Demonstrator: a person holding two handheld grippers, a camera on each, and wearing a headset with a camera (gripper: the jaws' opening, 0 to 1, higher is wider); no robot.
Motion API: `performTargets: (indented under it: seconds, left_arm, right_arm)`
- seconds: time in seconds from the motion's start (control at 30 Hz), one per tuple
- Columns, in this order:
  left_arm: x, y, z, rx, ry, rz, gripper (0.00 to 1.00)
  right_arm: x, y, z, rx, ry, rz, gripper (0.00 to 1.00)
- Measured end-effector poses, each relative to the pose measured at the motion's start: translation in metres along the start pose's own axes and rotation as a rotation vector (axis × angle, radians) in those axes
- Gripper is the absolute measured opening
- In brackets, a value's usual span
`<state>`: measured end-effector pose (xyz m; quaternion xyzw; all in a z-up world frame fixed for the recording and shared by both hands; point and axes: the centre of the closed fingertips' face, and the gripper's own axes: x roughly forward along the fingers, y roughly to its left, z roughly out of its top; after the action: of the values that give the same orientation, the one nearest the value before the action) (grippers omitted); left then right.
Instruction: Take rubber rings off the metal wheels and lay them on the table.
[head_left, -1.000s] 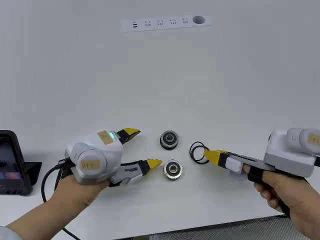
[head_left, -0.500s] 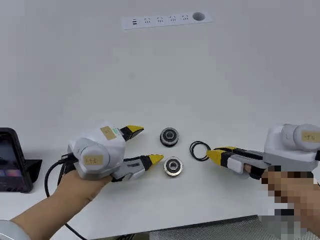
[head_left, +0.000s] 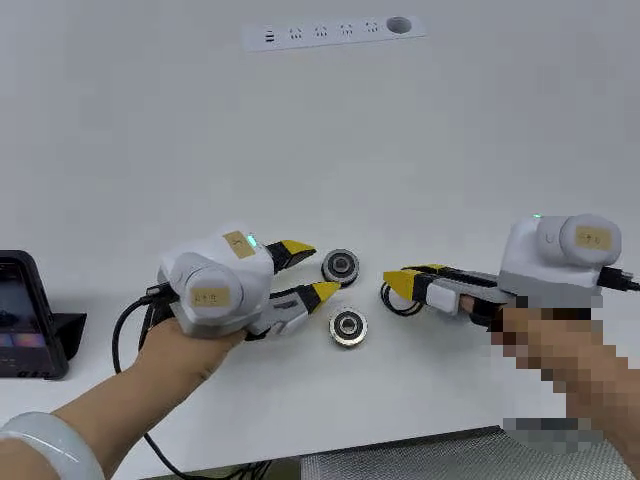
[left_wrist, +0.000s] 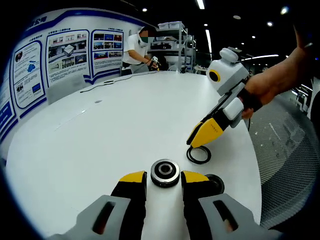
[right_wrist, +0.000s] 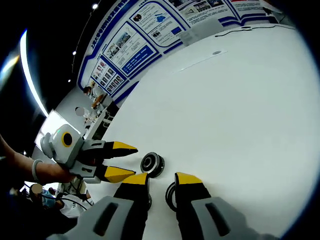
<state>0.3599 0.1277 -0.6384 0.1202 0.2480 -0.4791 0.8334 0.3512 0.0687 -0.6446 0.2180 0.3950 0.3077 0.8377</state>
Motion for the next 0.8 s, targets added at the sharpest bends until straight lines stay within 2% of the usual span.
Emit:
performTargets:
  seconds: [0.17,0.33,0.8]
  left_arm:
    - [0.007,-0.001,0.004,0.009,0.003,-0.007,0.27]
    - [0.013,-0.003,0.000,0.016,0.028,-0.016,0.25]
    - [0.021,-0.005,-0.002,0.037,0.062,-0.029,0.17]
  right_arm:
    - [0.010,0.005,0.001,0.002,0.008,0.022,0.22]
    - [0.018,0.008,-0.001,0.007,0.022,0.037,0.22]
    - [0.027,0.012,0.000,0.037,0.020,0.055,0.22]
